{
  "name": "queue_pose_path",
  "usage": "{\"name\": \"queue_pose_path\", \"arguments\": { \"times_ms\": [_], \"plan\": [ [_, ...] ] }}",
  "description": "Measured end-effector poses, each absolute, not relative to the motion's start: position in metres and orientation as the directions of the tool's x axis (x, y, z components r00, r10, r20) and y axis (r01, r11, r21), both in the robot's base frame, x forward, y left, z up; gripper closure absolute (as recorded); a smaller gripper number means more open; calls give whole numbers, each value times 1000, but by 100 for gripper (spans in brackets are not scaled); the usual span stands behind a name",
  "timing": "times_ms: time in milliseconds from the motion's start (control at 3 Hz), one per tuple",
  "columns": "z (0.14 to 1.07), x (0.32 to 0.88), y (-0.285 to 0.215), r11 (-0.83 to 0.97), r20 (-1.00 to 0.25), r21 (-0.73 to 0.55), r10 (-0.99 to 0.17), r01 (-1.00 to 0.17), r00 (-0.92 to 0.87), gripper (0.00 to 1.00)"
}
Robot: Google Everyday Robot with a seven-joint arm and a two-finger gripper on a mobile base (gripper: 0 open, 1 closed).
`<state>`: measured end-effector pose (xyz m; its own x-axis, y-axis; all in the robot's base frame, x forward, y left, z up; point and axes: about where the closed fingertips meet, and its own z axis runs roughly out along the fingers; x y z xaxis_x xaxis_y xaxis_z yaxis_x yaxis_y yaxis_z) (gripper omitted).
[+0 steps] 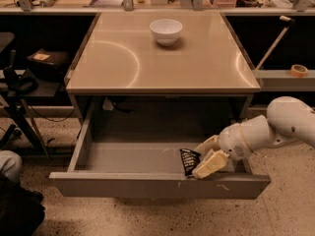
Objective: Place rxbar chocolate into top drawer
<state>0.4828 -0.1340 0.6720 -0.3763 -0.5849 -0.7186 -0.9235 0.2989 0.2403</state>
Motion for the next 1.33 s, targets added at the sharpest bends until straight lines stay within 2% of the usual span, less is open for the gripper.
{"name": "queue_pose_path", "arguments": {
  "times_ms": [667, 1000, 1333],
  "plan": [
    [709, 562, -145, 478, -775, 131, -498, -869, -390, 100],
    [742, 575, -153, 561, -821, -7, -475, -828, -315, 100],
    [747, 535, -166, 626, -823, -130, -501, -769, -269, 100]
  ]
}}
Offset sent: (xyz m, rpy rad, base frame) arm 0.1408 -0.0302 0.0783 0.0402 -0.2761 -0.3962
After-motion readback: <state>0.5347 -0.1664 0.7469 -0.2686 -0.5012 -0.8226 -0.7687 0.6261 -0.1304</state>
